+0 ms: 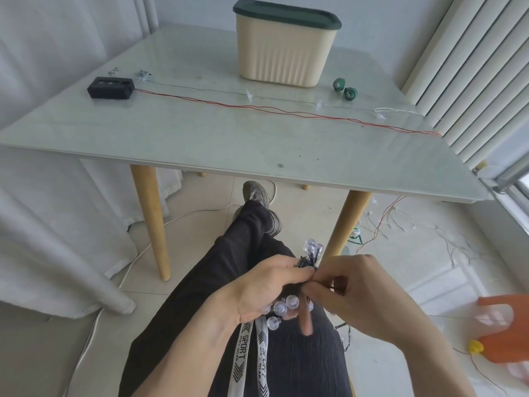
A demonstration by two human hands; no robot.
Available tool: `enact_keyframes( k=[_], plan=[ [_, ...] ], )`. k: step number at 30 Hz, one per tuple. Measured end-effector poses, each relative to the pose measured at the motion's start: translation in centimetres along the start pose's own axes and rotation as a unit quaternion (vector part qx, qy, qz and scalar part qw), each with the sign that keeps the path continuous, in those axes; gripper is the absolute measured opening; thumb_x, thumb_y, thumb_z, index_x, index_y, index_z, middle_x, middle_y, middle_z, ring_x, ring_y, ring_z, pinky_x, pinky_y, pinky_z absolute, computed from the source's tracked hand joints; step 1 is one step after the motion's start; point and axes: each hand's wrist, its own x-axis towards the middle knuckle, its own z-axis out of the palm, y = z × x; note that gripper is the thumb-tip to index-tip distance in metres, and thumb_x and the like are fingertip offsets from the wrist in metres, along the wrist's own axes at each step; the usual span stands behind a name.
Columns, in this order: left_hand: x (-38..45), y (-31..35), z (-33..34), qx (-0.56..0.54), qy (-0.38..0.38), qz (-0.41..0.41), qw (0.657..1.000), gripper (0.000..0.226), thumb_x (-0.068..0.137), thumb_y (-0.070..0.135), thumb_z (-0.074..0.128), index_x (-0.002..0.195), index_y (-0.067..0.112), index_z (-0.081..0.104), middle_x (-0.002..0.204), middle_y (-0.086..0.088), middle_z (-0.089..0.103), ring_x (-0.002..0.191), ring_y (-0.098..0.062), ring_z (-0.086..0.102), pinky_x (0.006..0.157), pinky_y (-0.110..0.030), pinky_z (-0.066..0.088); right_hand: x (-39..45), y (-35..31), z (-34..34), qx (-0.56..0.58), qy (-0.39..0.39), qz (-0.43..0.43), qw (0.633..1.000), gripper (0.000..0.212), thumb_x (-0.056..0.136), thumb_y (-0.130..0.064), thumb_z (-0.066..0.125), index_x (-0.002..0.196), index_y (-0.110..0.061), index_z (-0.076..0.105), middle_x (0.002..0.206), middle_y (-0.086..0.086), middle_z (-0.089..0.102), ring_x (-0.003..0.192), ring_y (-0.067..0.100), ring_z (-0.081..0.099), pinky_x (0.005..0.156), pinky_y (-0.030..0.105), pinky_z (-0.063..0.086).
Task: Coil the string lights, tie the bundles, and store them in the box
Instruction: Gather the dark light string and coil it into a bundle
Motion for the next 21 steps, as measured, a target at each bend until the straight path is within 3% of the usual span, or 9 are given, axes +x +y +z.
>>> enact_keyframes(
  k=[3, 5, 7, 9, 12, 16, 18, 21],
  plan=[
    [-0.4, 0.3, -0.6, 0.033, -0.017, -0.026, 0.999, 0.048, 0.103, 0.035, 0.044, 0.087, -0.008, 0.058, 0.062, -0.013, 0.063, 0.032, -0.012, 0.043, 0.034, -0.022, 0.025, 0.3, 0.8, 0.5, 0.036, 0.055, -0.014, 0.998, 0.019, 0.079, -0.036, 0.079, 0.066, -0.026, 0.068, 0.058, -0.017, 0.060, 0.049, 0.006, 0.049, 0.049, 0.013, 0.035],
    [-0.9, 0.6, -1.0, 0.055, -0.007, -0.022, 0.998, 0.050, 0.104, 0.031, 0.045, 0.086, -0.014, 0.057, 0.048, -0.004, 0.054, 0.029, -0.010, 0.033, 0.034, -0.027, 0.018, 0.5, 1.8, 0.4, 0.066, 0.066, -0.027, 0.995, 0.027, 0.076, -0.050, 0.078, 0.074, -0.027, 0.064, 0.062, -0.014, 0.059, 0.050, 0.007, 0.048, 0.051, 0.017, 0.036],
    [-1.2, 0.6, -1.6, 0.060, 0.024, 0.007, 0.998, 0.043, 0.103, 0.019, 0.048, 0.069, -0.006, 0.057, 0.041, 0.000, 0.046, 0.029, -0.009, 0.030, 0.034, -0.025, 0.018, 0.5, 3.0, 0.0, 0.080, 0.038, -0.019, 0.996, 0.040, 0.077, -0.063, 0.073, 0.079, -0.024, 0.064, 0.065, -0.010, 0.061, 0.053, 0.008, 0.046, 0.054, 0.026, 0.039],
    [-1.3, 0.5, -2.1, 0.032, 0.069, 0.032, 0.997, 0.031, 0.099, 0.015, 0.054, 0.075, -0.001, 0.067, 0.040, -0.002, 0.041, 0.030, -0.011, 0.030, 0.035, -0.024, 0.018, 0.4, 4.3, -0.4, 0.077, -0.010, -0.007, 0.997, 0.047, 0.075, -0.070, 0.069, 0.084, -0.023, 0.067, 0.068, -0.005, 0.061, 0.058, 0.009, 0.046, 0.058, 0.031, 0.041],
    [-1.2, 0.2, -2.7, -0.023, 0.098, 0.060, 0.993, 0.022, 0.093, 0.020, 0.057, 0.087, 0.004, 0.072, 0.044, -0.006, 0.040, 0.032, -0.014, 0.031, 0.038, -0.024, 0.023, 0.4, 5.2, -0.4, 0.114, -0.035, -0.010, 0.993, 0.043, 0.079, -0.065, 0.067, 0.082, -0.022, 0.069, 0.066, 0.001, 0.058, 0.059, 0.009, 0.044, 0.061, 0.031, 0.039],
    [-1.1, 0.3, -2.4, -0.023, 0.040, 0.034, 0.998, 0.029, 0.096, 0.025, 0.053, 0.089, 0.002, 0.069, 0.047, -0.007, 0.046, 0.034, -0.013, 0.035, 0.038, -0.022, 0.028, 1.3, 5.0, 0.5, 0.237, 0.091, -0.004, 0.967, 0.033, 0.092, -0.046, 0.064, 0.069, -0.023, 0.068, 0.053, -0.008, 0.046, 0.051, 0.008, 0.039, 0.054, 0.018, 0.033],
    [-1.0, 0.2, -2.1, -0.013, 0.017, 0.034, 0.999, 0.029, 0.098, 0.026, 0.053, 0.090, 0.003, 0.070, 0.046, -0.003, 0.047, 0.033, -0.011, 0.034, 0.037, -0.022, 0.024, 1.7, 4.8, 1.0, 0.236, 0.107, -0.002, 0.966, 0.030, 0.093, -0.038, 0.062, 0.065, -0.027, 0.067, 0.052, -0.009, 0.043, 0.051, 0.009, 0.036, 0.051, 0.016, 0.031],
    [-1.0, 0.1, -2.1, -0.083, 0.014, 0.063, 0.994, 0.027, 0.097, 0.023, 0.054, 0.083, 0.005, 0.068, 0.042, 0.000, 0.050, 0.030, -0.008, 0.037, 0.035, -0.020, 0.025, 1.9, 5.1, 1.7, 0.222, 0.101, 0.010, 0.970, 0.033, 0.091, -0.045, 0.060, 0.068, -0.024, 0.070, 0.053, -0.009, 0.048, 0.053, 0.010, 0.043, 0.053, 0.020, 0.037]
  ],
)
